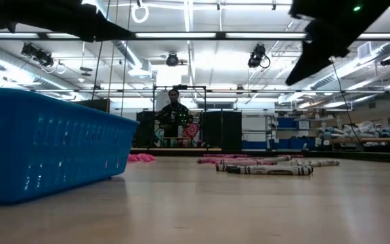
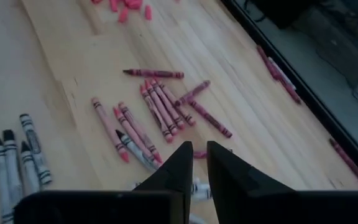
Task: Sort crayons
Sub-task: Put the red crayon into the right blue bin
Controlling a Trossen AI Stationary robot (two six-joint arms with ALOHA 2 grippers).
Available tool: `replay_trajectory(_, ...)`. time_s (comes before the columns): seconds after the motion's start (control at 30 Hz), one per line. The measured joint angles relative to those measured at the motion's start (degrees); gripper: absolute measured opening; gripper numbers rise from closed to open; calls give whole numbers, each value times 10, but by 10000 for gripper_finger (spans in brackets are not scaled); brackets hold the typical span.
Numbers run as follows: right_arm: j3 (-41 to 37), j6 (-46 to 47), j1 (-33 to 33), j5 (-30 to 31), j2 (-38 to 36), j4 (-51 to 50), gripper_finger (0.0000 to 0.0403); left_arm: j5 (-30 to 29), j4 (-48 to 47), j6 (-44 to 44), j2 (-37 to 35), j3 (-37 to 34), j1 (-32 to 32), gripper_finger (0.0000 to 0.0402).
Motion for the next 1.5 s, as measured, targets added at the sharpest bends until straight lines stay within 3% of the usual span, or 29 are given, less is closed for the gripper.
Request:
replay_trajectory(0.2,0,-168,-76,-59,0,90,43,0,48,3,0,0,49,164)
replay_trajectory(0.43,-11,-249,-148,-106,0,164,33,0,75,-23,0,0,87,164)
replay_trajectory(0.63,-107,-336,-207,-198,0,416,31,1,74,-77,15,1,118,164)
replay_trajectory(0.77,-183,-386,-257,-254,0,625,31,1,-7,-135,58,49,140,154)
replay_trajectory(0.83,-202,-389,-281,-278,0,684,31,1,-64,-166,81,82,141,148)
replay_trajectory(0.93,-205,-392,-299,-311,0,696,31,14,-166,-209,112,127,134,144)
replay_trajectory(1.07,-206,-393,-304,-317,0,694,31,43,-235,-251,151,164,126,143)
replay_trajectory(1.43,-205,-379,-282,-326,0,685,48,73,-294,-243,216,217,87,143)
replay_trajectory(1.5,-205,-338,-282,-321,0,680,51,78,-322,-252,226,232,86,142)
